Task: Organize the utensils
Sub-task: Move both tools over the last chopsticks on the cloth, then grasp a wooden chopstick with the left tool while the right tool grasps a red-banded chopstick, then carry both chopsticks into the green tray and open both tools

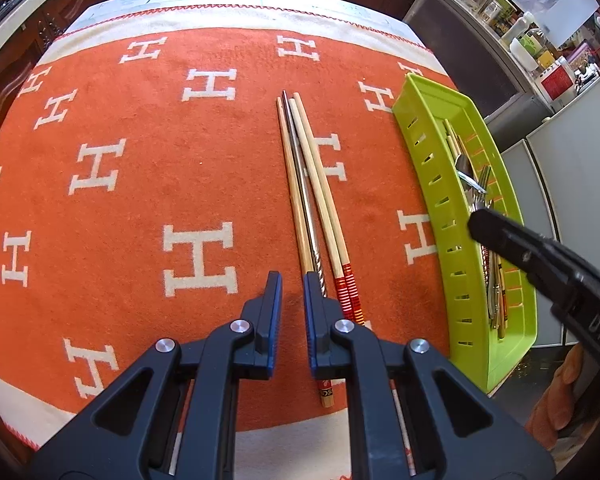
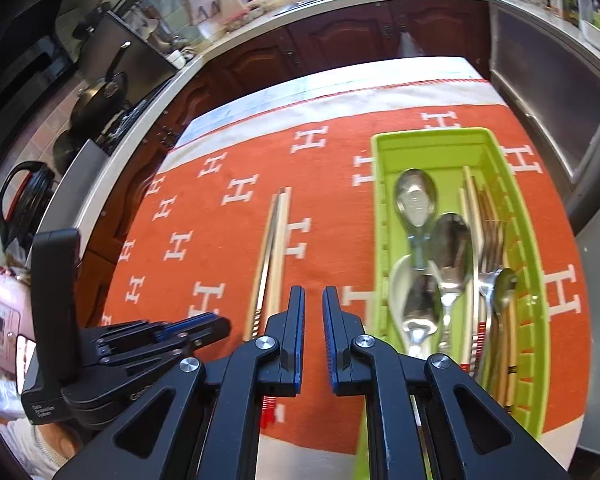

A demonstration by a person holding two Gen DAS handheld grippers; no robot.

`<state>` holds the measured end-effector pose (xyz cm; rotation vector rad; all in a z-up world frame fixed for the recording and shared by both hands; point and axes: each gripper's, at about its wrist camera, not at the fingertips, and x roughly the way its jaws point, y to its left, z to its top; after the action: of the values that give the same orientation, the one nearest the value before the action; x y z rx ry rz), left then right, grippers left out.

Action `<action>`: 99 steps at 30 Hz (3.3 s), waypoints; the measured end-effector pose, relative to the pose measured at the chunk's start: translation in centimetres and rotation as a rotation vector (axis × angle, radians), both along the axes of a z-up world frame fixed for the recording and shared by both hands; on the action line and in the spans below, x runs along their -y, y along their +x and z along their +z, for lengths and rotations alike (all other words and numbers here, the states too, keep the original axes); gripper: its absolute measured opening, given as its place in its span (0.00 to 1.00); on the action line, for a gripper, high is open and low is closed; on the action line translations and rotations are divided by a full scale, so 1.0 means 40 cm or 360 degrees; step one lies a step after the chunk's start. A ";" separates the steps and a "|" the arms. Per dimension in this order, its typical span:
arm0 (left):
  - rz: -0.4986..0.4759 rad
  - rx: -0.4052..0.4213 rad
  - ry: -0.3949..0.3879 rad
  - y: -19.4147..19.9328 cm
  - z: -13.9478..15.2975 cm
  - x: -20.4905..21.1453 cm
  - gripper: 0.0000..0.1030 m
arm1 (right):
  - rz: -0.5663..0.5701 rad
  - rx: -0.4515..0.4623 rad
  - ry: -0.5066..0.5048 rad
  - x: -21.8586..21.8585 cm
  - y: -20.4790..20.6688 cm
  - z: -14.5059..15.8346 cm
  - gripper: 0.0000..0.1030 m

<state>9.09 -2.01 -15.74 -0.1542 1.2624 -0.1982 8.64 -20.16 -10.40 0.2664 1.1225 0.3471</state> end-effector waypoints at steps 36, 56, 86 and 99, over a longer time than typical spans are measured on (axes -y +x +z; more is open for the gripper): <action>0.0014 0.0031 0.0108 0.027 -0.056 0.002 0.17 | 0.0141 -0.0186 -0.0016 -0.142 0.017 -0.162 0.09; 0.0082 0.0060 0.0081 0.095 -0.062 -0.030 0.16 | 0.0172 -0.0110 -0.0218 -0.203 0.067 -0.212 0.09; -0.0112 0.0132 -0.0224 0.036 0.167 0.132 0.04 | -0.0229 0.0082 -0.0031 0.111 -0.042 -0.009 0.05; -0.0335 0.0005 -0.0217 0.041 0.149 0.410 0.04 | -0.0396 0.0030 -0.0198 0.321 -0.089 -0.026 0.05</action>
<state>10.74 -18.40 -9.77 -0.1378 1.2615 -0.4664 5.09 -33.00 -11.45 0.2882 1.0741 0.0589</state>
